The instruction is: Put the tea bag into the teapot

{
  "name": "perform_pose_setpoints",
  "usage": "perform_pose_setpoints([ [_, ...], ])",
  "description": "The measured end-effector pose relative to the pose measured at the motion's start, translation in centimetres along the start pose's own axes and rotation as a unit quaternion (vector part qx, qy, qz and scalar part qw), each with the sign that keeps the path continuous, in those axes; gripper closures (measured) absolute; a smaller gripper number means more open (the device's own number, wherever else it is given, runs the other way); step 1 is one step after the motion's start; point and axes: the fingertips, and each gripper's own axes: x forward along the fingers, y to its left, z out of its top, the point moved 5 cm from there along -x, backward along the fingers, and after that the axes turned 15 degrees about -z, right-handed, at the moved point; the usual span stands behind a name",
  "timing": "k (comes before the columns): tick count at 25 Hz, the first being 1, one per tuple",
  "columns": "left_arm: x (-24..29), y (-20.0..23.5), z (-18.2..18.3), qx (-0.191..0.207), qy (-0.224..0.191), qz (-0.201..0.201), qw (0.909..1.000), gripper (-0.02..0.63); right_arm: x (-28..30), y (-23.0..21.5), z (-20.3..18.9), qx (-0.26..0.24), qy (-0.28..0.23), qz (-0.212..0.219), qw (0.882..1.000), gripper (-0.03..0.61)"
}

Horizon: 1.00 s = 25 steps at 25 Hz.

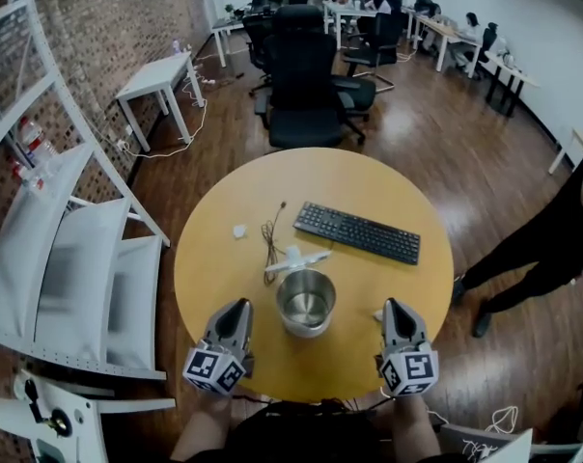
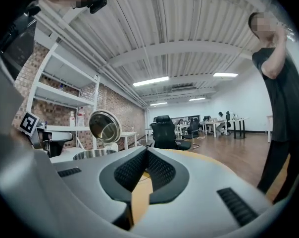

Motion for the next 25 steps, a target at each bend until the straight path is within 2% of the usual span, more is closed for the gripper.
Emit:
perform_pose_setpoints([
  [5, -0.5, 0.1, -2.4, -0.031, 0.035, -0.005, 0.9989, 0.589, -0.2, -0.9, -3.2, -0.029, 0.053, -0.04, 0.997, 0.577],
  [10, -0.2, 1.3, -5.3, -0.055, 0.072, -0.006, 0.9959, 0.589, 0.3, -2.7, -7.4, -0.037, 0.121, -0.09, 0.988, 0.577],
  [15, 1.1, 2.0, -6.3, -0.066, 0.1, -0.018, 0.9926, 0.589, 0.8, -4.4, -10.7, -0.044, 0.167, -0.115, 0.978, 0.575],
  [16, 1.4, 2.1, -6.3, -0.067, 0.102, -0.02, 0.9923, 0.589, 1.1, -4.6, -11.1, -0.045, 0.172, -0.116, 0.977, 0.566],
  [22, 1.6, 3.1, -6.7, -0.086, 0.106, -0.01, 0.9906, 0.589, 2.6, -4.1, -13.2, -0.073, 0.224, -0.094, 0.967, 0.376],
  [25, 1.5, 3.2, -7.0, -0.092, 0.114, -0.006, 0.9892, 0.589, 3.2, -4.4, -14.6, -0.102, 0.252, -0.092, 0.958, 0.365],
])
